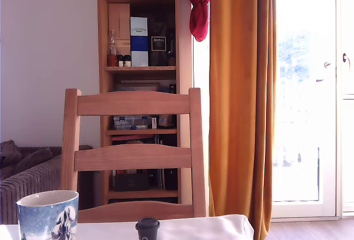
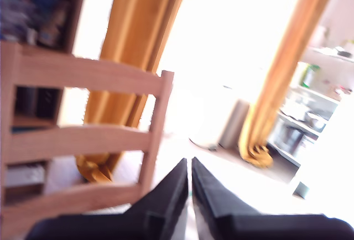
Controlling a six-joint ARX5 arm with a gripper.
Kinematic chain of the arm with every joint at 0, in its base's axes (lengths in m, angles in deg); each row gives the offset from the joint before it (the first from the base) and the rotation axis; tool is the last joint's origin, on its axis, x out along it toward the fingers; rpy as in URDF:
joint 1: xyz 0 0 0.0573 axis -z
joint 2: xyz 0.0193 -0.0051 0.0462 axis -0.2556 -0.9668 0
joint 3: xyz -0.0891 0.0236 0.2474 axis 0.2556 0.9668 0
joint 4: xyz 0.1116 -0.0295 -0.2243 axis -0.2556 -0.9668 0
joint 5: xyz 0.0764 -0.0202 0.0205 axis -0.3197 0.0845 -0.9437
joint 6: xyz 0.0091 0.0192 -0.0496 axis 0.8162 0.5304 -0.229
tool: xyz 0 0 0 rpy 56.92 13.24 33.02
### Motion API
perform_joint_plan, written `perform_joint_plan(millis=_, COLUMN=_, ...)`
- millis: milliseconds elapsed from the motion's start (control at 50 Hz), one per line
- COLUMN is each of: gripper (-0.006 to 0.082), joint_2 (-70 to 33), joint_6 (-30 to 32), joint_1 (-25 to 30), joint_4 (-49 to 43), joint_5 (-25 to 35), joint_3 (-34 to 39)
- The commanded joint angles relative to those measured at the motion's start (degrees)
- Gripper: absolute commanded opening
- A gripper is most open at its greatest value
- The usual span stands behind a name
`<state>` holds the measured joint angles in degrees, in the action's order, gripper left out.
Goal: Pick the grey coffee capsule and place it inside the blue coffee cup
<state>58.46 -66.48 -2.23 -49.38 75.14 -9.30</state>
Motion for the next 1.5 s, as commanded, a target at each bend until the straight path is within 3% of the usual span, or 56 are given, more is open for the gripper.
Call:
perform_joint_plan(millis=0, gripper=-0.0014, joint_2=-3.06, joint_6=-0.13, joint_1=2.93, joint_4=1.64, joint_5=-0.07, joint_3=0.13)
perform_joint_plan(millis=140, gripper=-0.0016, joint_2=-11.08, joint_6=-0.09, joint_1=9.64, joint_4=7.69, joint_5=-0.33, joint_3=0.13)
perform_joint_plan(millis=240, gripper=0.0006, joint_2=-16.74, joint_6=-0.46, joint_1=13.64, joint_4=14.49, joint_5=-4.22, joint_3=0.00)
perform_joint_plan(millis=300, gripper=0.0119, joint_2=-20.24, joint_6=-0.74, joint_1=15.45, joint_4=17.09, joint_5=-7.28, joint_3=-0.57)
perform_joint_plan(millis=400, gripper=0.0454, joint_2=-27.36, joint_6=0.35, joint_1=18.12, joint_4=18.10, joint_5=-9.88, joint_3=-3.13)
perform_joint_plan(millis=480, gripper=0.0572, joint_2=-33.38, joint_6=1.55, joint_1=19.67, joint_4=18.03, joint_5=-10.69, joint_3=-6.25)
perform_joint_plan(millis=760, gripper=0.0606, joint_2=-56.50, joint_6=4.31, joint_1=25.00, joint_4=9.88, joint_5=-16.22, joint_3=-22.14)
perform_joint_plan(millis=840, gripper=0.0655, joint_2=-62.40, joint_6=4.68, joint_1=25.35, joint_4=5.53, joint_5=-16.44, joint_3=-27.06)
perform_joint_plan(millis=1220, gripper=0.0655, joint_2=-86.07, joint_6=4.72, joint_1=25.27, joint_4=-20.26, joint_5=-18.14, joint_3=-52.17)
perform_joint_plan(millis=1480, gripper=0.0654, joint_2=-96.96, joint_6=4.74, joint_1=25.22, joint_4=-32.63, joint_5=-22.34, joint_3=-63.78)
